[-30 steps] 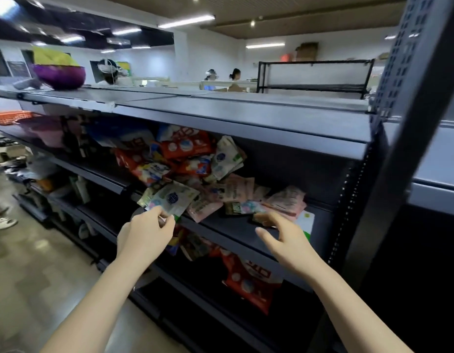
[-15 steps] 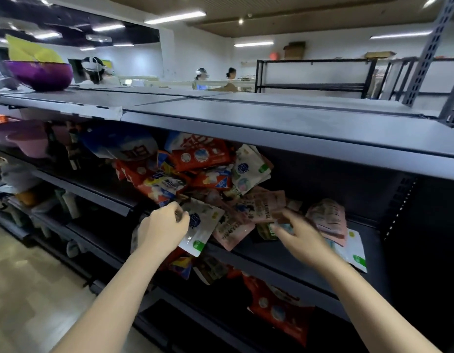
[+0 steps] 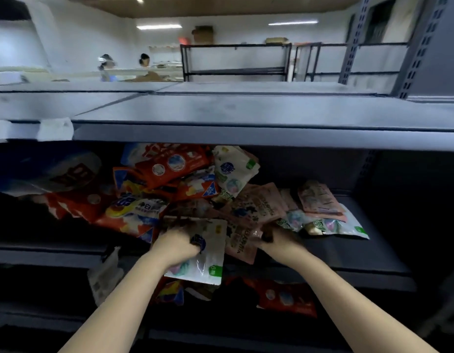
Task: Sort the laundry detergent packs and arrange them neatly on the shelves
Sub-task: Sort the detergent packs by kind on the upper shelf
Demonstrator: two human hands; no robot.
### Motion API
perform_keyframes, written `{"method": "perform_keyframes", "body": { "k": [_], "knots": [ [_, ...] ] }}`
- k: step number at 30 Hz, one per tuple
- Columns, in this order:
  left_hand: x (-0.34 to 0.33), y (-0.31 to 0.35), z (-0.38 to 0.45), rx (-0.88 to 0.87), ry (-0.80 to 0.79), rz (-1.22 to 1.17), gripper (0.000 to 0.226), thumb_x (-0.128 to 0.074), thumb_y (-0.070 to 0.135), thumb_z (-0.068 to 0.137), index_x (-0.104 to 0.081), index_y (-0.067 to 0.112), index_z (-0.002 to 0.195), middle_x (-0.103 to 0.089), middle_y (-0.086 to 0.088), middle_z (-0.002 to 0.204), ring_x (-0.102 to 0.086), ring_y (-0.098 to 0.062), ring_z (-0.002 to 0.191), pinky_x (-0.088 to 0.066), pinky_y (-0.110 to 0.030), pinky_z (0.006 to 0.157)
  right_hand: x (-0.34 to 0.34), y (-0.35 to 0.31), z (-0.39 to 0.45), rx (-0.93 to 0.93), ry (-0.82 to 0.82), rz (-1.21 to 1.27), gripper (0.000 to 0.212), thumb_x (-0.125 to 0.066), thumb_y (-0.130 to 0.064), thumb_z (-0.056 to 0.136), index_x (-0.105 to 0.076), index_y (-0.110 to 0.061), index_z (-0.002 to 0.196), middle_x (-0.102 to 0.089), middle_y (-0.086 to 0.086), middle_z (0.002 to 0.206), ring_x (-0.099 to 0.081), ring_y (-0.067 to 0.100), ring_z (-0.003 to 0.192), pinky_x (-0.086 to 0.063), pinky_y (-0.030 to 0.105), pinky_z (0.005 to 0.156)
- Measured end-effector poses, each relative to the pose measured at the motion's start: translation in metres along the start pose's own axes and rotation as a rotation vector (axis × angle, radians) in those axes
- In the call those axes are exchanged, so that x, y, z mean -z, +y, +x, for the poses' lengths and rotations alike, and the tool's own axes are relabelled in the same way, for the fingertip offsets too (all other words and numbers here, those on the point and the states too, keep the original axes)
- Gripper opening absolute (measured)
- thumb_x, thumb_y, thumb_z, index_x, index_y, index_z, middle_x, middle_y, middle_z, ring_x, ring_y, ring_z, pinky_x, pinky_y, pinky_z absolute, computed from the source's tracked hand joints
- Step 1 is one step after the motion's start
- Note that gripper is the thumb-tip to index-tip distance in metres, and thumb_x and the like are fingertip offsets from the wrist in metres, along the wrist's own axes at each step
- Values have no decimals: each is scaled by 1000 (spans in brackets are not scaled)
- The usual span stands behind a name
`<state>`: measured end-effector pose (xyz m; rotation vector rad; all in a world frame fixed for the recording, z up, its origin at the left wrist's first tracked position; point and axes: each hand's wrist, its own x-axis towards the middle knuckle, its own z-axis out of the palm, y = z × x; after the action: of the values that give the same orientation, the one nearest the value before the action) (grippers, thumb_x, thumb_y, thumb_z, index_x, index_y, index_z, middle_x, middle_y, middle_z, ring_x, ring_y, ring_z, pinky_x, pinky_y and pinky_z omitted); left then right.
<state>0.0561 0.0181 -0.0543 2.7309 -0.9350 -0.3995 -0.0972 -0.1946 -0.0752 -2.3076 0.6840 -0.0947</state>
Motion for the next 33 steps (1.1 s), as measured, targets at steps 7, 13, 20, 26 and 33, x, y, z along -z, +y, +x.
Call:
{"method": "perform_keyframes", "body": {
  "k": [7,13,20,26,33],
  "knots": [
    [2,-17,29,-120,-106,82,92,-67,44,82,-11,24,152,-15,-8,157,-25,-26,140,-27,-30,110,-32,-24,9,-197,76,294,71,-79,-21,75,-46,-12,137,-51,8,136,-48,26,123,-42,37,104],
    [12,-21,49,-205,-50,324,117,-75,65,60,-11,29,151,-5,-7,158,-3,-29,145,-9,-41,117,-37,-37,16,-399,96,173,55,-65,-13,87,-42,-6,137,-50,14,135,-51,31,120,-48,38,97],
    [15,-18,52,-207,-8,93,55,-55,46,89,-46,21,136,-43,-6,142,-41,-25,128,-37,-34,103,-26,-38,2,-321,286,435,43,-63,-20,87,-54,-15,128,-61,0,107,-56,16,88,-44,19,59],
    [29,3,43,-174,189,-217,50,-40,46,97,-45,19,138,-46,-6,143,-43,-27,129,-36,-35,103,8,-49,-25,-162,621,715,41,-57,-12,90,-54,-15,130,-59,-1,123,-56,16,109,-45,14,75],
    [20,65,9,-287,571,-526,27,-58,30,91,-64,4,91,-67,-17,81,-63,-36,80,-43,-34,61,47,-43,-80,-49,1113,712,3,-70,-18,82,-68,-16,81,-71,2,79,-68,18,79,-53,27,64]
  ]
}}
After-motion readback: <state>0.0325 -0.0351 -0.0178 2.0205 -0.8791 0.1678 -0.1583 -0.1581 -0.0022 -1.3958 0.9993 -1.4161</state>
